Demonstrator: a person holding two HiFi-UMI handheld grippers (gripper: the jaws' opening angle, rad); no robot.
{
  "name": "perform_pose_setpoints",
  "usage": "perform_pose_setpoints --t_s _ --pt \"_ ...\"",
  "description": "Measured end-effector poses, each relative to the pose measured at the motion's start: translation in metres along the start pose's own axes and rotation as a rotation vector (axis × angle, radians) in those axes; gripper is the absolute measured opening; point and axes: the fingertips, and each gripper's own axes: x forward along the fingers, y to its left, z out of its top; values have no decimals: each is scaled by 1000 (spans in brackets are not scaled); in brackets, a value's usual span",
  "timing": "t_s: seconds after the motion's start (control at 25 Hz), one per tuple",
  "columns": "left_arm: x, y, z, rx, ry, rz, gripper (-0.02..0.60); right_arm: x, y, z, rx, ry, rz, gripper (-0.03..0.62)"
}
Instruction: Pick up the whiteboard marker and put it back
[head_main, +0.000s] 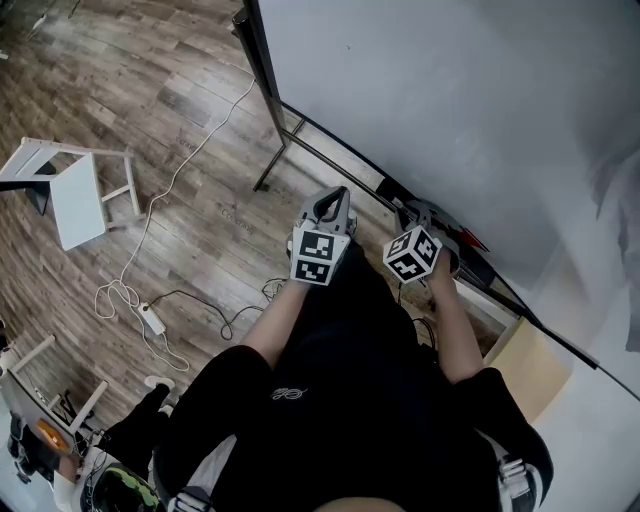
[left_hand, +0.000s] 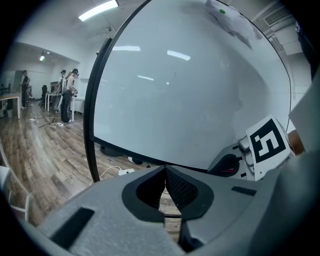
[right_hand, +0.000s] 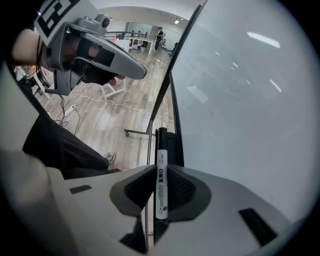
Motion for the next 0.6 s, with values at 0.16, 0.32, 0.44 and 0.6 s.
perform_pose_setpoints --t_s 0.16,0.32,0.44,0.6 --pt "3 -2 0 -4 4 -2 6 1 0 -2 -21 3 7 54" --pt "4 -1 0 -1 4 -7 6 2 -1 -2 -28 13 15 54" --pt "1 2 -1 3 5 -13 6 1 -3 1 -42 24 -13 89" --pt "-2 3 -1 5 9 -15 6 0 -8 3 -28 17 -60 110"
